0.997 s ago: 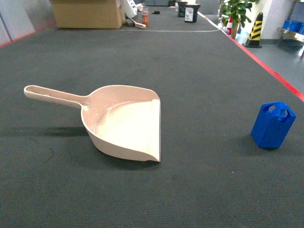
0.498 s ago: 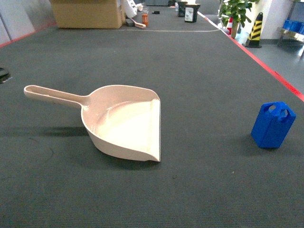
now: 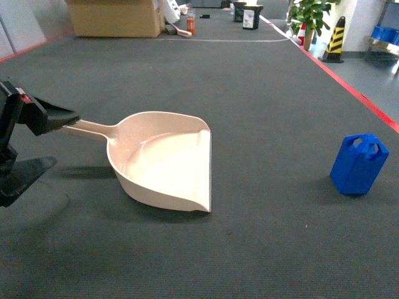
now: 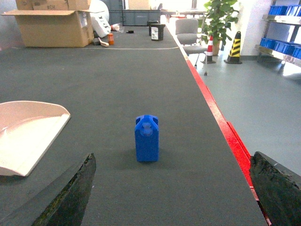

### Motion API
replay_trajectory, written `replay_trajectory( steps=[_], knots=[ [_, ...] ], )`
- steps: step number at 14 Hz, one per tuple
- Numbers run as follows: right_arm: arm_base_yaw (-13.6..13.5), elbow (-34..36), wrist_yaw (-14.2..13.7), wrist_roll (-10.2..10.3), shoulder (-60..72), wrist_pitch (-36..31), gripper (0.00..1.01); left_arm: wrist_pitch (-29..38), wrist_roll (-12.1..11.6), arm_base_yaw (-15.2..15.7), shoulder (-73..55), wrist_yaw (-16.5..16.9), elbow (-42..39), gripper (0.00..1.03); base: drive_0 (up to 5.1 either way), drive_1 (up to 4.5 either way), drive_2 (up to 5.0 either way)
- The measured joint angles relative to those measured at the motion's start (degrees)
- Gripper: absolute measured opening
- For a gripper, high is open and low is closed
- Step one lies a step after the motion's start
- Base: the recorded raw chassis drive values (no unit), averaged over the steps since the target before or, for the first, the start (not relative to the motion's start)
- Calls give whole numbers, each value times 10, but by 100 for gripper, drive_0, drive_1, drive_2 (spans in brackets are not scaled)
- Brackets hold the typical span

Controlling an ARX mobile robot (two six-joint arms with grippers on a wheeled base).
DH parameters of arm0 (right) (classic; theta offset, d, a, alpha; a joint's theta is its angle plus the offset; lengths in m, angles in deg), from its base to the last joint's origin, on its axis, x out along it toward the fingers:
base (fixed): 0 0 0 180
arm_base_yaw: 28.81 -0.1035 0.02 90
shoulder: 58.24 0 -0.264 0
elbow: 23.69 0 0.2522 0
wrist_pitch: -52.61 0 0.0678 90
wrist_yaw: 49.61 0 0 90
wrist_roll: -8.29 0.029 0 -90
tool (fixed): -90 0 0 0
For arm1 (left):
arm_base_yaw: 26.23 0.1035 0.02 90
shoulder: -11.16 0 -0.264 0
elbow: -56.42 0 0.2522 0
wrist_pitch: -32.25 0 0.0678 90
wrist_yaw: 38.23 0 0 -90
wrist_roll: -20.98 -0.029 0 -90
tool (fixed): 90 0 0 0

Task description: Place part in tray to right shelf

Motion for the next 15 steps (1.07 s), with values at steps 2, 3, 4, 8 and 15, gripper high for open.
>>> replay_trajectory(
  steps=[2, 3, 4, 8, 15],
  knots=[
    [0, 0, 0, 0, 0, 0, 98, -1, 0, 2, 0, -2, 0, 98, 0, 0, 0],
    [0, 0, 0, 0, 0, 0, 98, 30, 10, -1, -4, -19, -3, 98, 0, 0, 0],
    [0, 0, 0, 0, 0, 0, 98, 71, 29, -3, -24, -55, 8, 98, 0, 0, 0],
    [0, 0, 0, 0, 0, 0, 98, 45, 71, -10, -114, -82, 104, 98, 0, 0, 0],
    [0, 0, 0, 0, 0, 0, 98, 11, 147, -7, -226, -100, 247, 80, 0, 0, 0]
  ],
)
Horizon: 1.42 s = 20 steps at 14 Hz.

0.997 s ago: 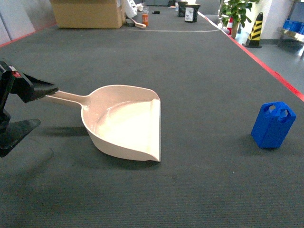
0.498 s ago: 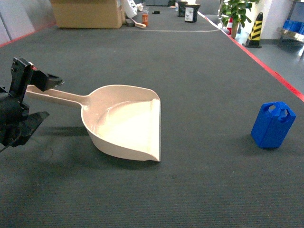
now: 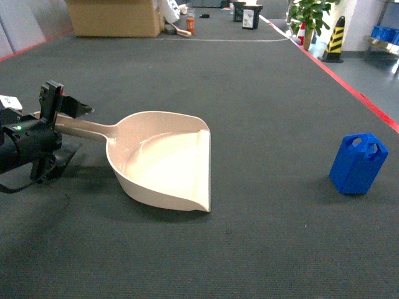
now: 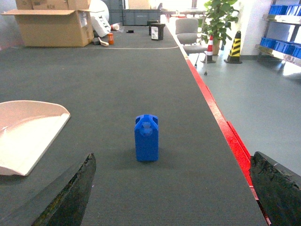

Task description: Place part in tray to right shelf

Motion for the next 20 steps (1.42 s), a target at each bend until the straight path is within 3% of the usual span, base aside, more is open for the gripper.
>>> replay_trajectory(
  steps=[2, 5, 8, 12, 14, 18, 20],
  knots=[
    [0, 0, 0, 0, 0, 0, 98, 11, 16, 3, -8, 2, 4, 57, 0, 0, 0],
    [0, 0, 0, 0, 0, 0, 98, 63, 61, 9, -2, 23, -10, 18, 0, 0, 0],
    [0, 0, 0, 0, 0, 0, 98, 108, 93, -9, 82, 43, -80, 15, 0, 0, 0],
    [0, 0, 0, 0, 0, 0, 98, 176, 163, -67, 209, 70, -143, 14, 0, 0, 0],
    [0, 0, 0, 0, 0, 0, 98, 174, 202, -96, 236, 79, -172, 14, 0, 0, 0],
    [0, 0, 0, 0, 0, 0, 98, 174, 222, -164, 210, 86, -228, 14, 0, 0, 0],
    [0, 0, 0, 0, 0, 0, 98, 169, 224, -176, 182, 86, -231, 14, 0, 0, 0]
  ],
)
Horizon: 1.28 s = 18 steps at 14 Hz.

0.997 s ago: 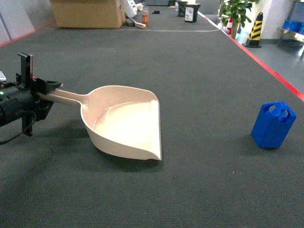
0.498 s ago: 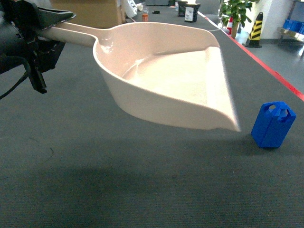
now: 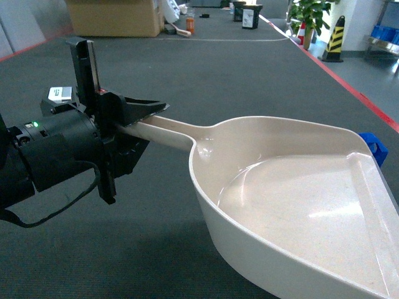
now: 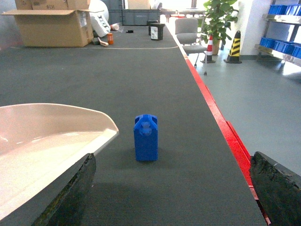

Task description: Place part in tray to right shelf

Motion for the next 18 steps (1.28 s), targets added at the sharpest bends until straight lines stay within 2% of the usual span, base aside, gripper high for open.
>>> replay_trajectory(
  steps=[4, 6, 7, 8, 9, 10, 11, 12, 13, 14, 16, 17, 18],
  knots=[
    [0, 0, 0, 0, 0, 0, 98, 3, 19, -3, -1, -1, 10, 13, 0, 0, 0],
    [0, 0, 0, 0, 0, 0, 98, 3, 19, -3, -1, 0, 10, 13, 0, 0, 0],
    [-17, -17, -53, 9, 17, 57, 98, 3, 20, -3, -1, 0, 10, 13, 0, 0, 0],
    [-41, -46, -122, 24, 79, 108, 98, 2, 20, -2, -1, 0, 10, 13, 0, 0, 0],
    [-18, -76, -170, 29, 177, 102, 98, 2, 20, -2, -1, 0, 10, 13, 0, 0, 0],
    [27, -93, -171, 28, 236, 63, 98, 5, 21, -3, -1, 3, 10, 13, 0, 0, 0],
    [70, -108, -138, 18, 289, 26, 98, 2, 21, -3, -1, 1, 10, 13, 0, 0, 0],
    [104, -126, -93, 5, 345, -6, 98, 2, 21, -3, -1, 0, 10, 13, 0, 0, 0],
    [137, -146, -44, -14, 408, -36, 98, 3, 21, -3, -1, 2, 10, 13, 0, 0, 0],
    [158, -164, -9, -34, 460, -55, 98, 4, 21, -3, -1, 2, 10, 13, 0, 0, 0],
    [192, -209, 61, -85, 578, -80, 98, 3, 21, -2, -1, 1, 10, 13, 0, 0, 0],
    [200, -249, 105, -135, 664, -90, 98, 3, 21, -2, -1, 0, 10, 13, 0, 0, 0],
    [206, -275, 136, -163, 711, -94, 98, 3, 21, -2, -1, 0, 10, 13, 0, 0, 0]
  ],
)
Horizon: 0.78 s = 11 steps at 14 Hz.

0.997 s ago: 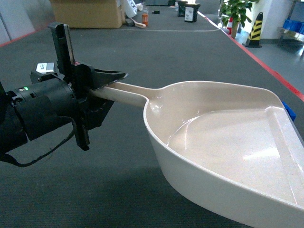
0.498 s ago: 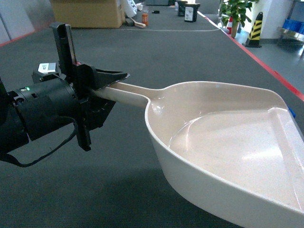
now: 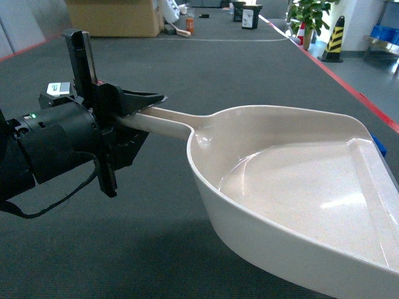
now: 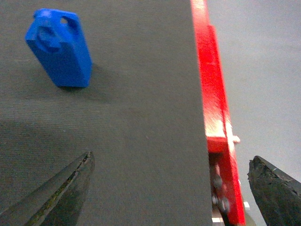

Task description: Place part in tray to right shelf

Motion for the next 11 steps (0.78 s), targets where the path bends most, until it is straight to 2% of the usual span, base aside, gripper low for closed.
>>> replay_trajectory(
  steps=[1, 2, 3, 4, 5, 6, 7, 8, 10, 11],
  knots=[
    [0, -43, 26, -37, 68, -1, 98, 0, 0, 0, 0, 1, 0, 13, 0, 0, 0],
    [-30, -159, 99, -111, 228, 46, 98, 0, 0, 0, 0, 1, 0, 13, 0, 0, 0],
    [-86, -258, 130, -159, 338, 66, 98, 0, 0, 0, 0, 1, 0, 13, 0, 0, 0],
    [-129, -349, 121, -152, 436, 50, 98, 0, 0, 0, 0, 1, 0, 13, 0, 0, 0],
    [-147, -378, 121, -131, 462, 40, 98, 0, 0, 0, 0, 1, 0, 13, 0, 0, 0],
    [-157, -394, 116, -119, 478, 37, 98, 0, 0, 0, 0, 1, 0, 13, 0, 0, 0],
    [-165, -405, 101, -107, 492, 26, 98, 0, 0, 0, 0, 1, 0, 13, 0, 0, 0],
    [-172, -408, 89, -93, 502, 12, 83, 0, 0, 0, 0, 1, 0, 13, 0, 0, 0],
    [-170, -390, 86, -70, 502, -25, 61, 0, 0, 0, 0, 0, 0, 13, 0, 0, 0],
    [-168, -386, 86, -66, 500, -32, 57, 0, 0, 0, 0, 1, 0, 13, 0, 0, 0]
  ],
)
